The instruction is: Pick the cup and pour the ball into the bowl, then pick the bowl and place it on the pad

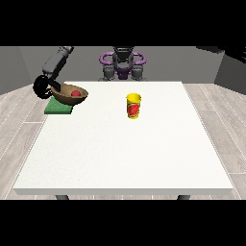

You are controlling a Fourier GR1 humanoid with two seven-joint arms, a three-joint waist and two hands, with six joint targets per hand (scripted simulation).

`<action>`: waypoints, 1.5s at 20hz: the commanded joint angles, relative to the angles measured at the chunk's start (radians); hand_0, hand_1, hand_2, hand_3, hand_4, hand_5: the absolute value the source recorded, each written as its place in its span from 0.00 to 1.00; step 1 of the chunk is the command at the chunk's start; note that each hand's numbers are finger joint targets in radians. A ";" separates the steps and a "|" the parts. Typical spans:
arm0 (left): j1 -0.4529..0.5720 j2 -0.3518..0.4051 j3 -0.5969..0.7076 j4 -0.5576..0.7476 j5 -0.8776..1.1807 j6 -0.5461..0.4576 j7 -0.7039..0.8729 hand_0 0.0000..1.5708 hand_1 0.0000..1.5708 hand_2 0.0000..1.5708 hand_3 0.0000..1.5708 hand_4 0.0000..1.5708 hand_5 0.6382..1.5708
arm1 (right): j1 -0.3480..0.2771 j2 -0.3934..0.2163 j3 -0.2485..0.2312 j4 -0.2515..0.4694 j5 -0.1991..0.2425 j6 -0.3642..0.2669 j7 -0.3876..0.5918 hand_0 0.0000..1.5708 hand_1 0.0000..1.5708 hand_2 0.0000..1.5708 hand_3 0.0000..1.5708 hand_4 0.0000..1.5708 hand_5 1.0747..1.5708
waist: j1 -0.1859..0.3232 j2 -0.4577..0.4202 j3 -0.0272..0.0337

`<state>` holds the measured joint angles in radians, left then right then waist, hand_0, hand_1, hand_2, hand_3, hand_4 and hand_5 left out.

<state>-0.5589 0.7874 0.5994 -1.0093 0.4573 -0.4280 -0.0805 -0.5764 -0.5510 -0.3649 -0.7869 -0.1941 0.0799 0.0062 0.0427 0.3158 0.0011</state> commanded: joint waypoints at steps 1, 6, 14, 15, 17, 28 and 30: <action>-0.066 0.052 0.037 -0.060 0.058 -0.006 0.009 0.00 0.00 0.00 0.00 0.43 0.99 | -0.044 -0.109 -0.082 0.103 -0.017 0.047 -0.151 1.00 1.00 1.00 0.24 0.63 1.00 | 0.030 0.163 0.0026; -0.003 0.048 0.069 -0.162 0.093 0.031 0.043 0.00 0.00 0.00 0.00 0.43 0.98 | -0.019 -0.162 -0.123 0.246 -0.029 0.133 -0.278 1.00 1.00 1.00 0.00 0.61 1.00 | 0.020 0.177 0.0022; 0.052 0.045 0.070 -0.225 0.147 0.029 0.118 0.00 0.00 0.00 0.00 0.44 0.99 | -0.067 -0.264 -0.112 0.346 0.003 0.179 -0.256 1.00 1.00 1.00 0.00 0.62 1.00 | 0.037 0.143 0.0004; 0.050 0.009 0.067 -0.294 0.154 0.081 0.124 0.00 0.00 0.00 0.00 0.44 0.99 | -0.071 -0.211 -0.107 0.368 0.010 0.153 -0.315 1.00 1.00 1.00 0.00 0.62 1.00 | 0.024 0.158 0.0013; 0.048 0.047 0.069 -0.258 0.183 0.030 0.151 0.00 0.00 0.00 0.00 0.44 0.98 | -0.051 -0.200 -0.081 0.368 0.041 0.122 -0.310 1.00 1.00 1.00 0.23 0.62 1.00 | 0.047 0.127 0.0006; 0.119 0.030 0.039 -0.129 0.110 0.028 0.103 0.00 0.00 0.00 0.00 0.42 0.98 | 0.000 -0.144 -0.003 0.370 0.080 0.179 -0.213 1.00 1.00 1.00 0.90 0.63 0.98 | -0.010 -0.043 -0.0019; 0.130 0.019 0.036 -0.204 0.126 0.042 0.127 0.00 0.00 0.00 0.00 0.42 0.97 | -0.040 -0.124 -0.097 0.461 -0.026 0.218 -0.118 1.00 1.00 1.00 0.85 0.53 0.94 | 0.018 -0.036 -0.0005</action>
<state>-0.4529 0.8131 0.6417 -1.2080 0.6007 -0.3901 0.0541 -0.6056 -0.6998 -0.4128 -0.3827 -0.1506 0.2503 -0.2107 0.0576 0.3188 0.0002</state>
